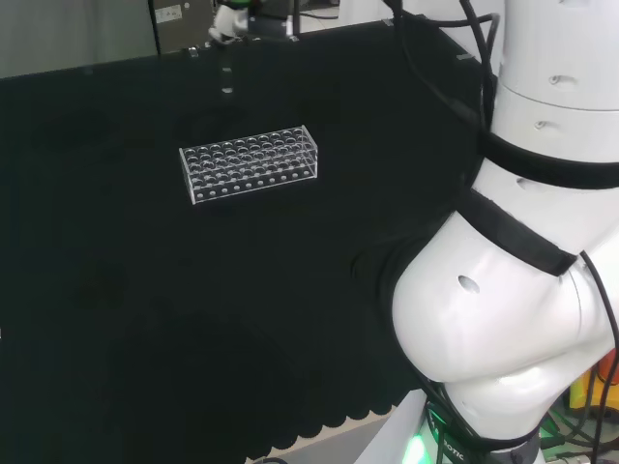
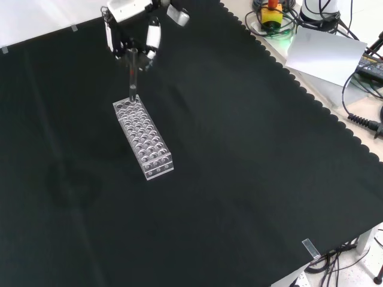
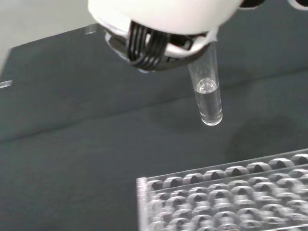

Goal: Shake the test tube.

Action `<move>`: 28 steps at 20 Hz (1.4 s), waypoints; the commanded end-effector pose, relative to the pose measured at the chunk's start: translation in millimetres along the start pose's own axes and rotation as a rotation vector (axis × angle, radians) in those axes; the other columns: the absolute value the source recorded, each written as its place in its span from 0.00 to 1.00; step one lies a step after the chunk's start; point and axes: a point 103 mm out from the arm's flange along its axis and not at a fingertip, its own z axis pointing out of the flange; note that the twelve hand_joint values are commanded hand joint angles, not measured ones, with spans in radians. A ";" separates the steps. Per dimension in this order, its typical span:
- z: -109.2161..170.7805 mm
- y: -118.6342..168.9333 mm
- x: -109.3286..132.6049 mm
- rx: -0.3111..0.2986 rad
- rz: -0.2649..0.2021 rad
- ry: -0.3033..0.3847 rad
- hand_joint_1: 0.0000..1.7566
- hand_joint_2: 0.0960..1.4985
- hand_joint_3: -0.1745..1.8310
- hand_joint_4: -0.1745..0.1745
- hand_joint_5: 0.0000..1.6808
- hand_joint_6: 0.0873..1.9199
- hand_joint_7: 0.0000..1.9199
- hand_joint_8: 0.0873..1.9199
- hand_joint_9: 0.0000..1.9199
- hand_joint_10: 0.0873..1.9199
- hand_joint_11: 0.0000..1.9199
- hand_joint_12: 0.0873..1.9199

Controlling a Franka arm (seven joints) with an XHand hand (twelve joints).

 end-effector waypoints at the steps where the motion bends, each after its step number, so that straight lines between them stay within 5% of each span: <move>1: 3.5 -0.8 23.0 0.016 -0.049 0.013 0.70 0.40 0.40 0.00 0.80 0.24 0.91 0.17 0.88 0.26 0.69 0.39; 18: -29.8 -9.3 -146.0 -0.048 0.261 -0.111 0.70 0.40 0.40 0.00 0.79 0.24 0.91 0.17 0.88 0.26 0.69 0.39; 23: -34.3 -11.2 -161.2 -0.055 0.289 -0.125 0.70 0.40 0.40 0.00 0.79 0.24 0.91 0.17 0.88 0.26 0.69 0.39; 28: -25.9 -6.9 -146.9 -0.041 0.258 -0.120 0.70 0.40 0.40 0.00 0.79 0.24 0.91 0.17 0.88 0.26 0.69 0.39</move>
